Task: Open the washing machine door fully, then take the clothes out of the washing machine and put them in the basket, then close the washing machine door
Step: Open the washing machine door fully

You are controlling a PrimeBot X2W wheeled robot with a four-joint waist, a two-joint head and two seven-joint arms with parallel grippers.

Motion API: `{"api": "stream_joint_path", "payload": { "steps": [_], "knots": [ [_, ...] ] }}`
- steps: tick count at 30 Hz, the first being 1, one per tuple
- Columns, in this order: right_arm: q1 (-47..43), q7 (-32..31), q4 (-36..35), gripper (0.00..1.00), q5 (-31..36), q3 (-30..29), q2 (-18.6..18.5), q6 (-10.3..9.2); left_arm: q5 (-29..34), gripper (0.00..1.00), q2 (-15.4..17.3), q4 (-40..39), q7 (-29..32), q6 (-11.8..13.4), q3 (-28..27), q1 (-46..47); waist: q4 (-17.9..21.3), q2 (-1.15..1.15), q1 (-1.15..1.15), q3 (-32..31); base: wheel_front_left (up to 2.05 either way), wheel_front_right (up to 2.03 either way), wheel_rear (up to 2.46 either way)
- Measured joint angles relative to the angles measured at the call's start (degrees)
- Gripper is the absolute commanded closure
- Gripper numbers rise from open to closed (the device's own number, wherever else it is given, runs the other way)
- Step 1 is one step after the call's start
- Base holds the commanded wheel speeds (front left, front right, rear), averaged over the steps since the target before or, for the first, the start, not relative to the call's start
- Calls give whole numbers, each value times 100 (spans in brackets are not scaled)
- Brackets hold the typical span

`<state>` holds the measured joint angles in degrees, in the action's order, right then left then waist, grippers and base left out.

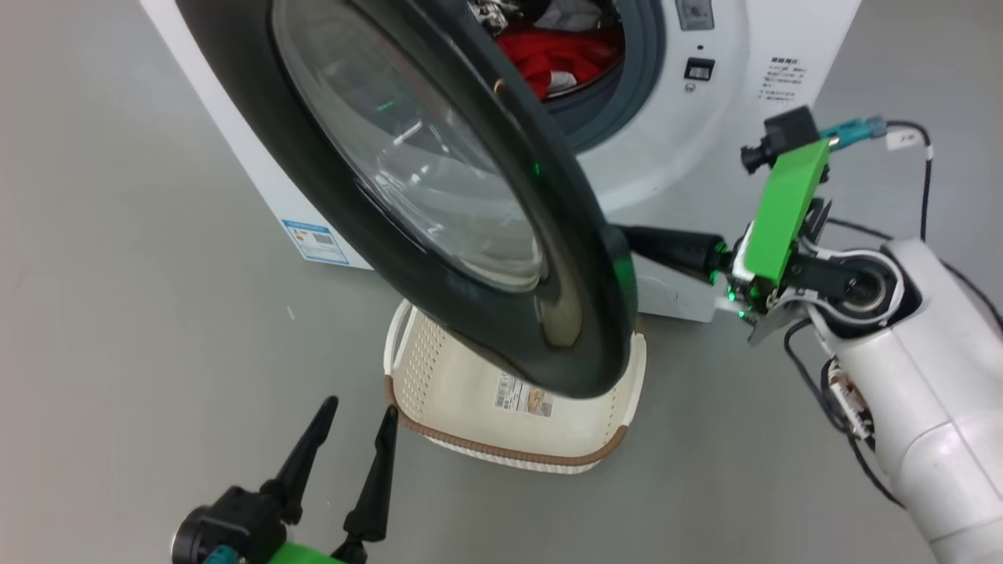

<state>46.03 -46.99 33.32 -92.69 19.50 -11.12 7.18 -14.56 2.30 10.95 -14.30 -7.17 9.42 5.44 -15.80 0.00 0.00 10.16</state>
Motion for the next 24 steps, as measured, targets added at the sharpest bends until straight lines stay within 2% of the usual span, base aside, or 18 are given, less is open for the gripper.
{"api": "stream_joint_path", "payload": {
  "steps": [12, 24],
  "knots": [
    [-732, -125, -568, 100, 55, 293, 259, 0, 5, 0, 7, -30, 0, 0, -102, -381, -298, 0, 0, -345, 0, 0, 0],
    [-1204, -30, -816, 100, 63, 385, 452, -8, 157, 0, 10, 2, 0, 0, -233, -492, -754, 0, 0, -628, 0, 0, 0]
  ]
}}
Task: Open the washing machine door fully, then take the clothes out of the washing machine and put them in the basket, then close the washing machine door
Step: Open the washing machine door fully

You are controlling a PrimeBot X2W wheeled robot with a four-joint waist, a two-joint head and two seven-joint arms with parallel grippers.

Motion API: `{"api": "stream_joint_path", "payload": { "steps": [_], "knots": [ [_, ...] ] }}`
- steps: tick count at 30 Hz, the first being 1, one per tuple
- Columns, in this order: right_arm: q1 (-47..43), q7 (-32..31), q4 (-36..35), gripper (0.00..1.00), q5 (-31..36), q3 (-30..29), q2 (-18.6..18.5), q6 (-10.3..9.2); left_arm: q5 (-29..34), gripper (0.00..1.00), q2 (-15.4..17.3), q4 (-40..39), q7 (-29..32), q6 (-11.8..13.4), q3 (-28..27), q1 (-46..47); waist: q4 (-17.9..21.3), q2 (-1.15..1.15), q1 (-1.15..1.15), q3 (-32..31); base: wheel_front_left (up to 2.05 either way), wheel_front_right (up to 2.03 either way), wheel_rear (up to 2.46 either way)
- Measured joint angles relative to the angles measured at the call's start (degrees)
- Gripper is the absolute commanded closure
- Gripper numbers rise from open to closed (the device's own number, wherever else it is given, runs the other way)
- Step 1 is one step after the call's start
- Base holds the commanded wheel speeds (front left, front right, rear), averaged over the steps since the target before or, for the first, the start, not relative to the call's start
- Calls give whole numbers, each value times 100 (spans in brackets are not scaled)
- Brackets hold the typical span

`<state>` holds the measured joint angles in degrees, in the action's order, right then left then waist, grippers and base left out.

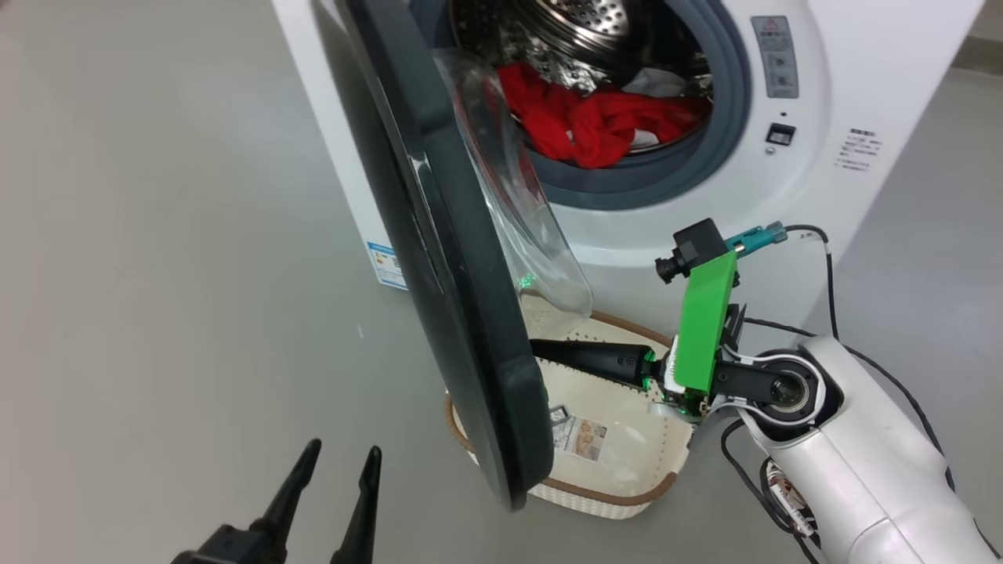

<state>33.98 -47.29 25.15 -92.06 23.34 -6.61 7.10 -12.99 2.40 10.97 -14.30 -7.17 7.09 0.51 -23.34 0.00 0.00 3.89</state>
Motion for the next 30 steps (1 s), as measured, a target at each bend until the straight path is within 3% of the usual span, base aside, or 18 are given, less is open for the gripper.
{"api": "stream_joint_path", "payload": {
  "steps": [16, 30],
  "knots": [
    [-124, 275, -141, 100, 38, 337, 164, -1, 51, 0, 2, 42, 0, 9, -129, -88, -611, 0, 0, -178, 0, 0, 0],
    [-112, 495, -126, 100, -22, 659, 203, -1, 49, 0, 2, 26, 0, 18, -169, -87, -662, 0, 0, -148, 0, 0, 0]
  ]
}}
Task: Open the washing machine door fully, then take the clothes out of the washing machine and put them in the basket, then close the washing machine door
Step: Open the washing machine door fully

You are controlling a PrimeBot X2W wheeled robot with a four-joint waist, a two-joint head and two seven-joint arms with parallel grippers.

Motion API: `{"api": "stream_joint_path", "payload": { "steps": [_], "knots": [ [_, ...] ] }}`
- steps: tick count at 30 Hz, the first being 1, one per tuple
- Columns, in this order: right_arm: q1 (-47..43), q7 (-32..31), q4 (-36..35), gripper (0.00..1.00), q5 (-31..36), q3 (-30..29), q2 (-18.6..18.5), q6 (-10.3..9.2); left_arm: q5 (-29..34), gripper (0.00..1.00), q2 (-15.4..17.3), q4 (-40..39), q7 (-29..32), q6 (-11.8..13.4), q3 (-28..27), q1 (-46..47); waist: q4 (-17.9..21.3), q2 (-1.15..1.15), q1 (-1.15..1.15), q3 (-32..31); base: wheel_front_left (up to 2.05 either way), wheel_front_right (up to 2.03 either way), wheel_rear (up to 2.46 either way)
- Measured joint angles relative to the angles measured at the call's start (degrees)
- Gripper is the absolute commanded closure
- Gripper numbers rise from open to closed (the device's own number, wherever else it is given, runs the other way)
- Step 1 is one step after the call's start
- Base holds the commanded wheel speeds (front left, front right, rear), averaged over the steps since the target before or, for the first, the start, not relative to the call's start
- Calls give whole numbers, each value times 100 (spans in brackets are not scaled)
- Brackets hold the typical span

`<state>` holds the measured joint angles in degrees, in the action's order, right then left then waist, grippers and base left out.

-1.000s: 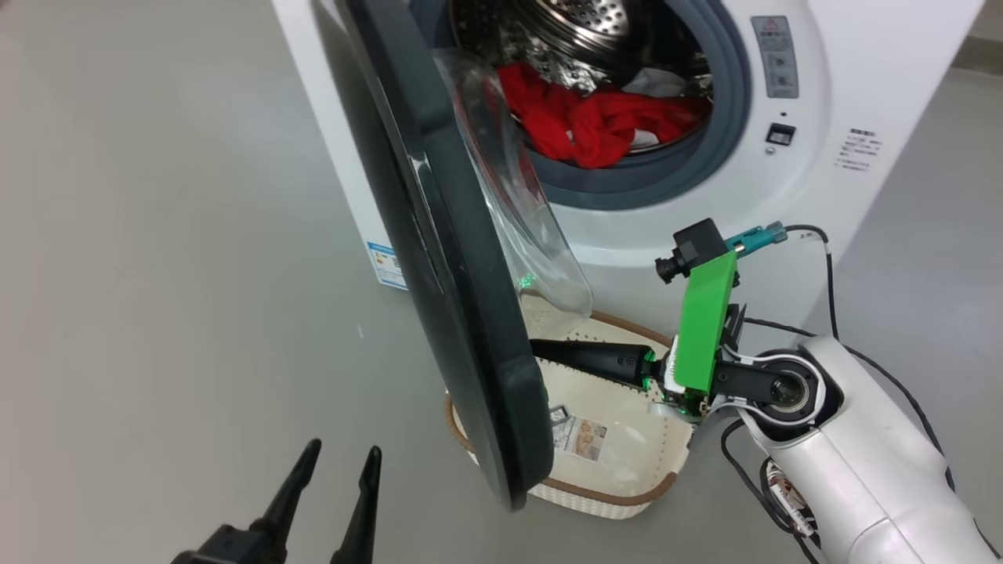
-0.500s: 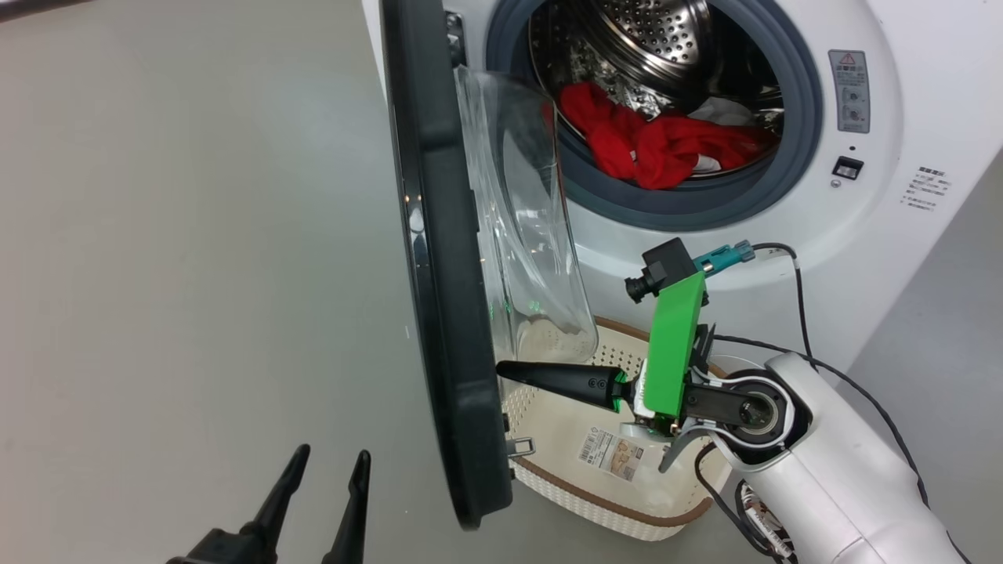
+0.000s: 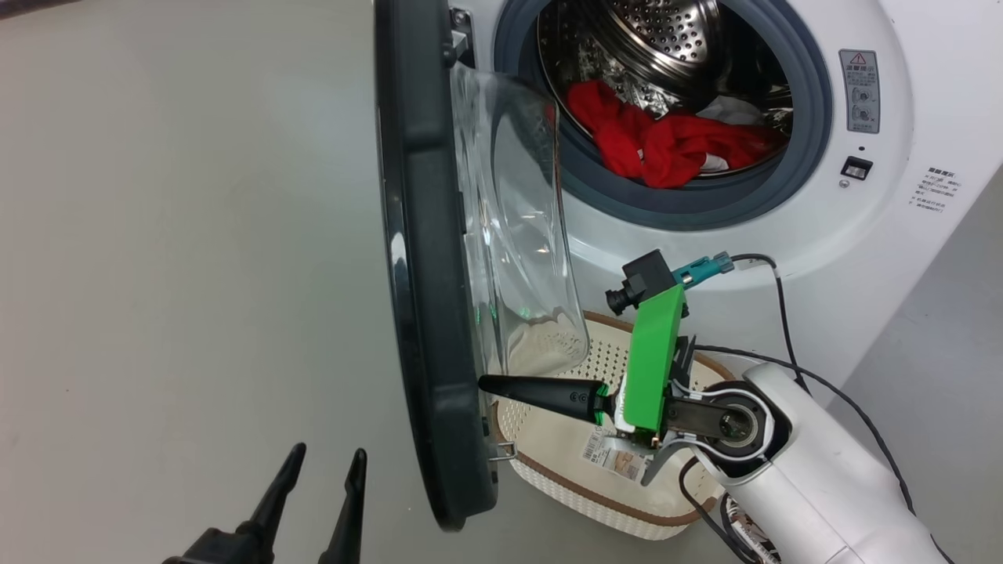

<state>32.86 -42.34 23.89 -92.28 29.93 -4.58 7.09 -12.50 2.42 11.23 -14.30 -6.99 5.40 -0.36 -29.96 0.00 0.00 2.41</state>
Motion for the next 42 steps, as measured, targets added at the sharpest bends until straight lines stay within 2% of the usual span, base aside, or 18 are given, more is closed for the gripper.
{"api": "stream_joint_path", "payload": {
  "steps": [18, 40, 41, 42],
  "knots": [
    [62, 354, 2, 100, -202, 413, 5, 0, -19, 0, 0, -27, 0, 1, -67, 3, -28, 0, 0, 26, 0, 0, 0],
    [166, 606, 85, 99, -387, 603, 10, 0, -19, 0, -1, -19, 0, 47, -122, 9, -17, 0, 0, -25, 0, 0, 0],
    [163, 609, 99, 61, -355, 598, 13, 0, -19, 0, -1, -5, 0, 47, -122, 9, -10, 0, 0, -47, 0, 0, 0],
    [153, 638, 107, 46, -314, 594, 13, 0, -19, 0, -1, 10, 0, 47, -122, 9, -2, 0, 0, -69, 0, 0, 0]
  ]
}}
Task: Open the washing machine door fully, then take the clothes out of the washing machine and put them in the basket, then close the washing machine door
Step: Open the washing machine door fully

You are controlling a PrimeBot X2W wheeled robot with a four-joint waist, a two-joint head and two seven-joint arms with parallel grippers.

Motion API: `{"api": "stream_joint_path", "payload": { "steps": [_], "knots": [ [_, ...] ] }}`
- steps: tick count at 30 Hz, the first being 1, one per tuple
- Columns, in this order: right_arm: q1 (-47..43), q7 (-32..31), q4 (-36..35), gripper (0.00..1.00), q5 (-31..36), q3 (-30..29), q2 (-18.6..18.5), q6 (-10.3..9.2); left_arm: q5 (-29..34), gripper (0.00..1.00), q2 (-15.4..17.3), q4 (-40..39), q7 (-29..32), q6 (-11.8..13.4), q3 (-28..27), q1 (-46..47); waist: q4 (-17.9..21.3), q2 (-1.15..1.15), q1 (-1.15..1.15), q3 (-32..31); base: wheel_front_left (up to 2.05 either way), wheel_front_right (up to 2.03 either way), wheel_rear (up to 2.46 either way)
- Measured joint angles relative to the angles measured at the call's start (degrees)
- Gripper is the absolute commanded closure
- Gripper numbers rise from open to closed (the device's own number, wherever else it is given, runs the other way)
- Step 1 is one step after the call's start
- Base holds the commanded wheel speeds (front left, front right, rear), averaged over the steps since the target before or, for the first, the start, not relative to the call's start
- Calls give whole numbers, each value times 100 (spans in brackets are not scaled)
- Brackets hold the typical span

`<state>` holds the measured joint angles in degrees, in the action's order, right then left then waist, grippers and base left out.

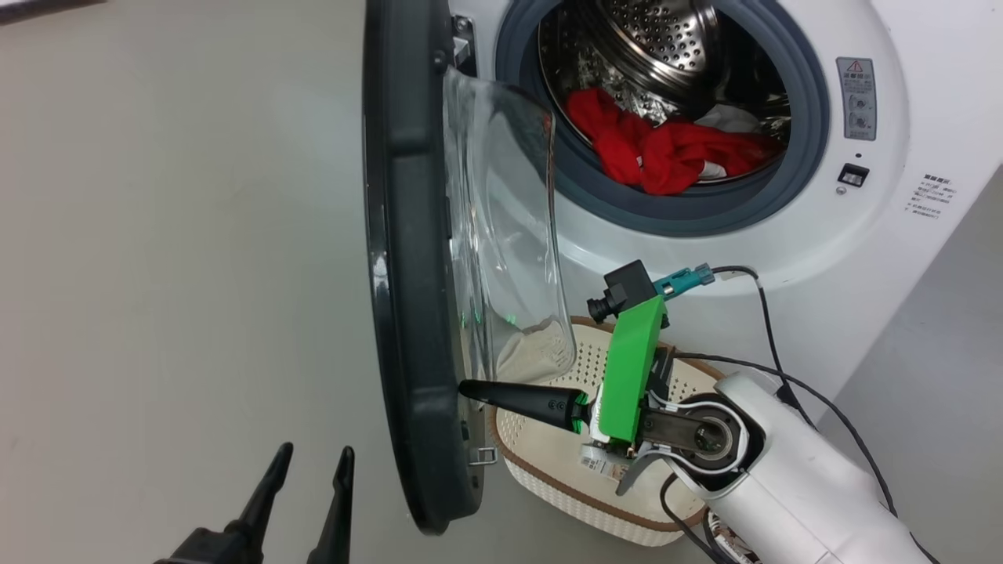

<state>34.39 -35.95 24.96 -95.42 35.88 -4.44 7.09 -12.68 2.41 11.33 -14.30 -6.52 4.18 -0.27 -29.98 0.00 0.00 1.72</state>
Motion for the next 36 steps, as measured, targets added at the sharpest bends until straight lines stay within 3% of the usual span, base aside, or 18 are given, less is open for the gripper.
{"api": "stream_joint_path", "payload": {
  "steps": [1, 11, 36],
  "knots": [
    [-23, 36, 1, 0, 46, -4, -1, 0, 0, 0, 0, 20, 0, 0, 0, 0, 9, 0, 0, -21, 0, 0, 0],
    [-645, 411, 42, 0, 616, 45, -281, 0, 63, 0, 2, 215, 0, -14, -64, -1, 218, 0, 0, -156, 0, 0, 0],
    [-1564, 2421, 235, 0, 1389, 437, -1300, 1, 114, 0, 0, 282, 0, -64, -399, -108, 831, 0, 0, -268, 0, 0, 0]
  ]
}}
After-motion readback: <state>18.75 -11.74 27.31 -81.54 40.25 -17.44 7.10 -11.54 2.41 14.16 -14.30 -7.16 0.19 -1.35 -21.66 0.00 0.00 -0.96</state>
